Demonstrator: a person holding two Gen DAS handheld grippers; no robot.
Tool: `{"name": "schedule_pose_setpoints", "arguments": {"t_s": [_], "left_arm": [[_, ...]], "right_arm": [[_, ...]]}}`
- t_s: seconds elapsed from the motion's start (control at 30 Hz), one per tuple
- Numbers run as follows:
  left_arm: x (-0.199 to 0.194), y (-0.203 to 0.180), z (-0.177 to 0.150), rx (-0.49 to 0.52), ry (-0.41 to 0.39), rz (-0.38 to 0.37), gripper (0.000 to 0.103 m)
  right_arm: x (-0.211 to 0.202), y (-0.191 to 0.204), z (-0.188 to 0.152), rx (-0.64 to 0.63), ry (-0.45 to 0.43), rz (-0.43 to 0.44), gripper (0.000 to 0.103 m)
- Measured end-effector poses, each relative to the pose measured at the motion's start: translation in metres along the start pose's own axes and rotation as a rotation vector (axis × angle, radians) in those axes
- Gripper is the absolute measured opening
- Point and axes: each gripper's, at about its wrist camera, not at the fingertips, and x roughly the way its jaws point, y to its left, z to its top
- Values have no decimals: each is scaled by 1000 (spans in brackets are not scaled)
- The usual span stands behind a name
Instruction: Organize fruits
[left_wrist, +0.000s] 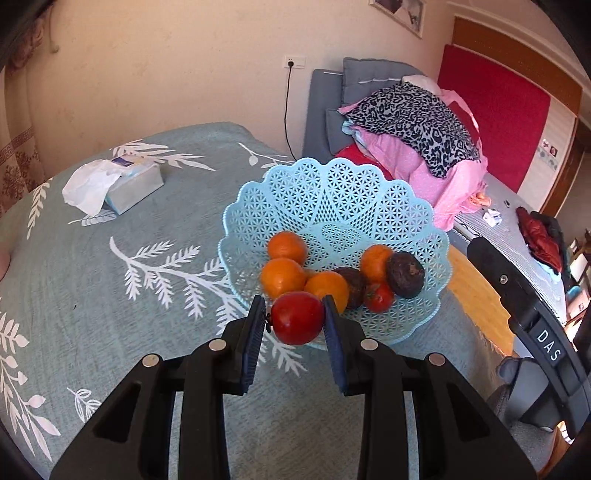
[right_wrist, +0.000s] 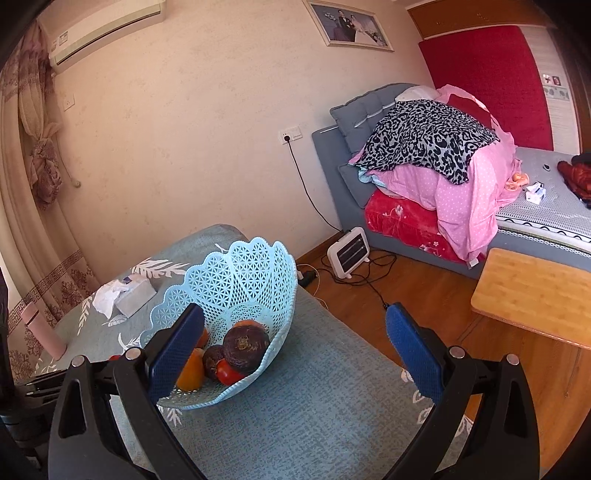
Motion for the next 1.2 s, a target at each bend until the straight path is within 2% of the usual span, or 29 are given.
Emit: {"name": "schedule_pose_setpoints", "arguments": {"t_s": [0.23,0.27,0.3,0.37,0.5,0.67,0.83,1.0,1.2], "left_arm": [[19,-19,9,36,1,-61,33],[20,-21,9,35,2,-64,39],[19,-20,9,30,0,-63,57],[16,-15,8,16,-29,-42,74],[10,-6,8,18,-44,18,76],[0,2,2,71,-96,175,87],[-6,2,-5,132,-130,288,92],[-7,10,-9,133,-124,328,93],[-5,15,-13,132,-114,366,94]], "right_arm": [[0,-6,1,32,-1,-1,100],[0,-6,1,32,-1,-1,100],[0,-6,1,32,-1,-1,100],[0,-6,1,33,-1,-1,100],[3,-4,1,27,15,8,100],[14,3,-1,-13,86,53,100],[21,20,-8,-111,154,111,100],[25,36,-15,-196,186,136,100],[29,43,-18,-227,207,127,100]]}}
